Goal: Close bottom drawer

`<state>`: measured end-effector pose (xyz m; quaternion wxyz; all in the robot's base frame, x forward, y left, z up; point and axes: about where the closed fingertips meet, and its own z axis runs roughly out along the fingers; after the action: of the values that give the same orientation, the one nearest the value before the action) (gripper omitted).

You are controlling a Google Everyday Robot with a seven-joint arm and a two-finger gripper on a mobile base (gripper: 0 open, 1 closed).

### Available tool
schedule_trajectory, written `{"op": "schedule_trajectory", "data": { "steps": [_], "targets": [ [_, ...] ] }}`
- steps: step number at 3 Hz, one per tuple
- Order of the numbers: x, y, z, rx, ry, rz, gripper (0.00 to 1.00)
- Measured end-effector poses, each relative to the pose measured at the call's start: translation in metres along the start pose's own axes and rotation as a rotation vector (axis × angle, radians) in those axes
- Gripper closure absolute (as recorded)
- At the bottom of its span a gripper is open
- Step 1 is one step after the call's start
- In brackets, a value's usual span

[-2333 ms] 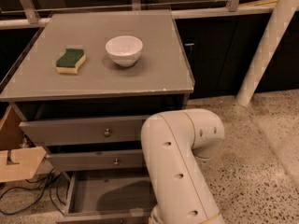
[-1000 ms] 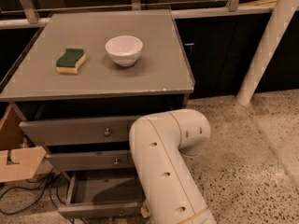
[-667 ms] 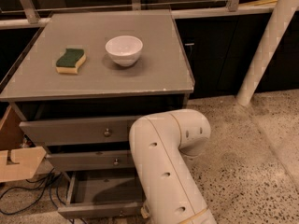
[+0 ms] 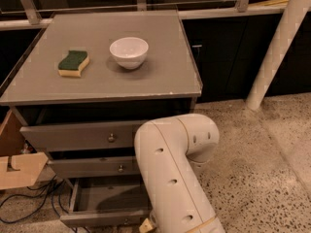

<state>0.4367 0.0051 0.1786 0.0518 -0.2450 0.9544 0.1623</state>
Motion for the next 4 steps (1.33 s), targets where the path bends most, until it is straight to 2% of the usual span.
{"op": "schedule_trajectory", "data": {
  "steps": [1, 2, 4],
  "targets": [
    [0.0000, 0.0000, 0.0000, 0.000, 0.000, 0.000, 0.00],
    [0.0000, 0.0000, 0.0000, 0.000, 0.000, 0.000, 0.00],
    [0.0000, 0.0000, 0.0001, 0.000, 0.000, 0.000, 0.49]
  ]
}}
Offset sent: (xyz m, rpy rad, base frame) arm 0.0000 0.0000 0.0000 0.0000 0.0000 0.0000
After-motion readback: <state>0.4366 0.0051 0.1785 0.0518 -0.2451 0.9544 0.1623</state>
